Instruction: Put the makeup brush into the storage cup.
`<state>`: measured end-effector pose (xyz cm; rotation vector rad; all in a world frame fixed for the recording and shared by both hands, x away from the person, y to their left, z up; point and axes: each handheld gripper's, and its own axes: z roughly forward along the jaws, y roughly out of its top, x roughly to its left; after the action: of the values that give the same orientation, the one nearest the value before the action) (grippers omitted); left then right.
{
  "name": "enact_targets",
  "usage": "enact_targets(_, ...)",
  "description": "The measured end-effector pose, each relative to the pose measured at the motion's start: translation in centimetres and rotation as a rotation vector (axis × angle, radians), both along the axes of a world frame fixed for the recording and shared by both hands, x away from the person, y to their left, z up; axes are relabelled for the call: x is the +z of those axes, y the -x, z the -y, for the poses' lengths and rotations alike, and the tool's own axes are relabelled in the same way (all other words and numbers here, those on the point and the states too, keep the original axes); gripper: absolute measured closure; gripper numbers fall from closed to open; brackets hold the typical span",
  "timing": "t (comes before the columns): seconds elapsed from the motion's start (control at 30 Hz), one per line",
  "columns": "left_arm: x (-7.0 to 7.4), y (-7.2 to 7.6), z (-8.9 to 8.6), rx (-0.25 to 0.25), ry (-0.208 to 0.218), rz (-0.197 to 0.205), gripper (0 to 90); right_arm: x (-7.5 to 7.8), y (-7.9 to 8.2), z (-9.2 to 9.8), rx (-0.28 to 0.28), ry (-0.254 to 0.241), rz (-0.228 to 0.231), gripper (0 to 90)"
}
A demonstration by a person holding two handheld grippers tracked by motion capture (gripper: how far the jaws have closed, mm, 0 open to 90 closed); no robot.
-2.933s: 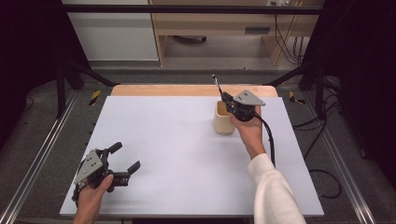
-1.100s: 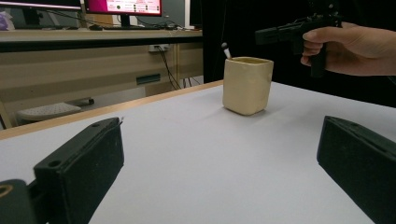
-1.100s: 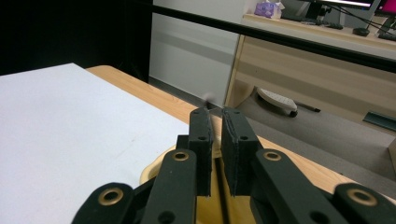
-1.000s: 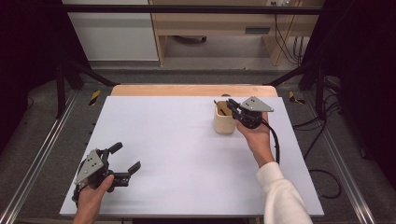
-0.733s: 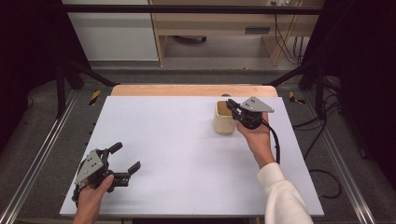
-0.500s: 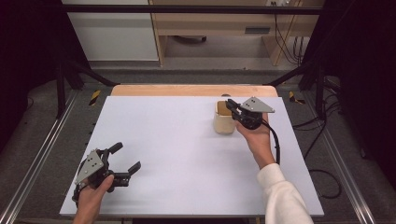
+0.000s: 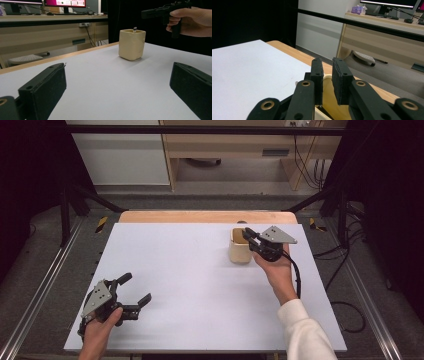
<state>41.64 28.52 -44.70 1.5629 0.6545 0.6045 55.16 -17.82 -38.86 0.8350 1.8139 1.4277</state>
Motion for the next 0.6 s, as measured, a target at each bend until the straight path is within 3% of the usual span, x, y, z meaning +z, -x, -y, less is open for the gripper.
enact_targets(0.23,0.0,0.1,0.1,0.0,-0.003,0.0,0.4,0.6,0.8,0.6,-0.015,-0.02,-0.002,71.2)
enact_targets(0.47,0.0,0.1,0.0,0.001,-0.005,0.0,0.3,0.9,1.2,0.9,-0.026,-0.042,-0.036,54.3)
enact_targets(0.5,0.0,0.1,0.0,0.002,-0.005,-0.001,0.3,1.0,1.3,1.0,-0.031,-0.049,-0.047,47.5)
enact_targets(0.6,0.0,0.1,0.0,0.002,-0.003,0.001,0.3,1.1,1.5,1.0,-0.033,-0.047,-0.059,44.4)
